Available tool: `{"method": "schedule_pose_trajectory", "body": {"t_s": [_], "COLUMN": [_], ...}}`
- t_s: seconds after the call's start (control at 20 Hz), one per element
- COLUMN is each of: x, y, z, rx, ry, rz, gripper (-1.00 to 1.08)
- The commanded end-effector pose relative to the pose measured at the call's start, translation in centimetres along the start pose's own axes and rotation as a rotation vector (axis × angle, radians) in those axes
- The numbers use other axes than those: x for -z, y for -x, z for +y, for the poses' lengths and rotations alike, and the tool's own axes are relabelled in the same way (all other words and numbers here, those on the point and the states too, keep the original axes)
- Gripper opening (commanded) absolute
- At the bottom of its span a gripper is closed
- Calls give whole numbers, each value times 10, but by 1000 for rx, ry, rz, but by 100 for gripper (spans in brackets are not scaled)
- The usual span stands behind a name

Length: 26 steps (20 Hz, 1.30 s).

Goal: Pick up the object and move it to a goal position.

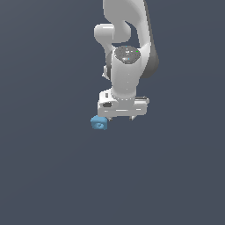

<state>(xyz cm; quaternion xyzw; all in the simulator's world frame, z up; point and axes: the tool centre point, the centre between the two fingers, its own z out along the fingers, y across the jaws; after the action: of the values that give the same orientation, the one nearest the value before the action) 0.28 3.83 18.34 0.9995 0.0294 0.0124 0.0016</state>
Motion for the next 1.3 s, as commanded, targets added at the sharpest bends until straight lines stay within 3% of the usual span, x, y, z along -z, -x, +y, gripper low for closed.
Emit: {"method": "schedule_pose_trajectory", "body": {"t_s": [0.0,0.4,0.65,1.25], "x": [0,5,5,-1], "y": [0,5,5,10], "z": [0,24,25,33], "rx": [0,-34,-37,76], "ry": [0,-8,-8,-7], "rz": [0,-5,-5,-7], "gripper": [100,100,100,100]}}
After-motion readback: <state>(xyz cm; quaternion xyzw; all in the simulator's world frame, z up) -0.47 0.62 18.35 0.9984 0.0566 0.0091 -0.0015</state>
